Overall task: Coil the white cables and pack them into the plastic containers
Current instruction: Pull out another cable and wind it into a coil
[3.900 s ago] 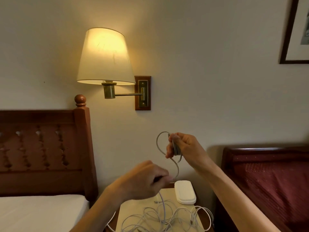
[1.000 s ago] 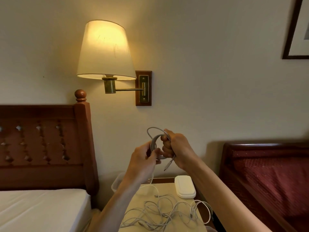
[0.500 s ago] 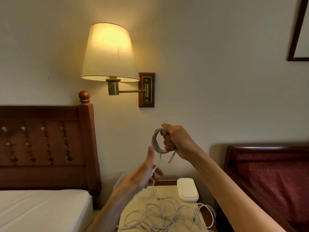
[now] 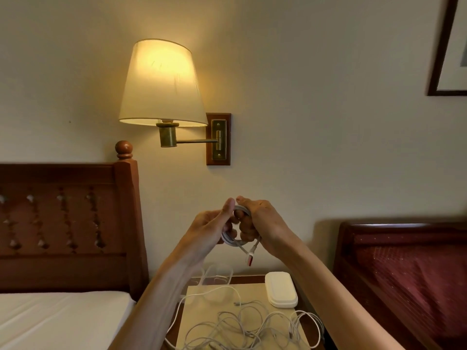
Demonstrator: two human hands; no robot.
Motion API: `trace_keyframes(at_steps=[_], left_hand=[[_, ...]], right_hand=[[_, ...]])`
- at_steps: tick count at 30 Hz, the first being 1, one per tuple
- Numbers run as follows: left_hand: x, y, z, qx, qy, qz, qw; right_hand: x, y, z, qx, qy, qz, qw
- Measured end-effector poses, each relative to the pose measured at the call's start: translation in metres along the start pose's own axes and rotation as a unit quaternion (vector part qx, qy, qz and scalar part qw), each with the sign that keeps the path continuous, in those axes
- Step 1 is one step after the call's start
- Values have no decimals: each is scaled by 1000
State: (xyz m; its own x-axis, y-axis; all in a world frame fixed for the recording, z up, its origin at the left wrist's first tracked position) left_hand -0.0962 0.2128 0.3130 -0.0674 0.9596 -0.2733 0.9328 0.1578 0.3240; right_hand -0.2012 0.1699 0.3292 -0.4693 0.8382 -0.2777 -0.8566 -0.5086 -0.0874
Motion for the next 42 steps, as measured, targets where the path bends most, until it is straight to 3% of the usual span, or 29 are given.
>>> trace_keyframes(at_steps=[4, 10, 14, 16, 19, 23, 25, 28, 31, 34, 42], left_hand=[[-1, -5, 1, -23, -1, -25, 999], [-2, 0, 7, 49, -10, -108, 993], [-2, 2, 9, -3, -12, -131, 991], [-4, -2, 13, -35, -18, -139, 989], [-6, -10, 18, -60, -30, -139, 988], [-7, -10, 17, -34, -19, -157, 987], [-7, -7, 17, -16, -3, -164, 986], [-7, -6, 19, 17, 11, -157, 987], [-8, -7, 21, 88, 22, -135, 987], [-7, -7, 19, 99, 18, -118, 988], [-9, -10, 22, 134, 54, -86, 986]], right_hand=[[-1, 6, 2, 52, 30, -52, 997], [4, 22, -1, 184, 99, -69, 975], [17, 37, -3, 269, 96, -92, 954], [23, 44, 3, 236, 93, -118, 960], [27, 46, 9, 89, 79, -136, 984], [29, 33, -3, 36, 99, -172, 980], [33, 30, -11, 93, 144, -192, 966], [37, 27, -10, 245, 259, -225, 907], [29, 26, -12, 182, 295, -154, 925], [23, 24, -18, 63, 269, -79, 958], [24, 26, -20, -51, 201, 63, 976]])
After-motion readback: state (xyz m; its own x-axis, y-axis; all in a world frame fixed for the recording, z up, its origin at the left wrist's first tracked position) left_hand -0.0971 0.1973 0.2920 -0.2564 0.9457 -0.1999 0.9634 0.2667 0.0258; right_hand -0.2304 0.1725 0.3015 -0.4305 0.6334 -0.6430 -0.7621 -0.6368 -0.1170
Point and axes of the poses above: each hand's wrist, its own x-axis away from the middle knuckle, its own y-axis out of the back of the hand, z = x × y, the point moved 7 cm from there along -x, towards the middle knuckle, and after that the axes turned 15 degrees about -x, right-handed, at the moved point
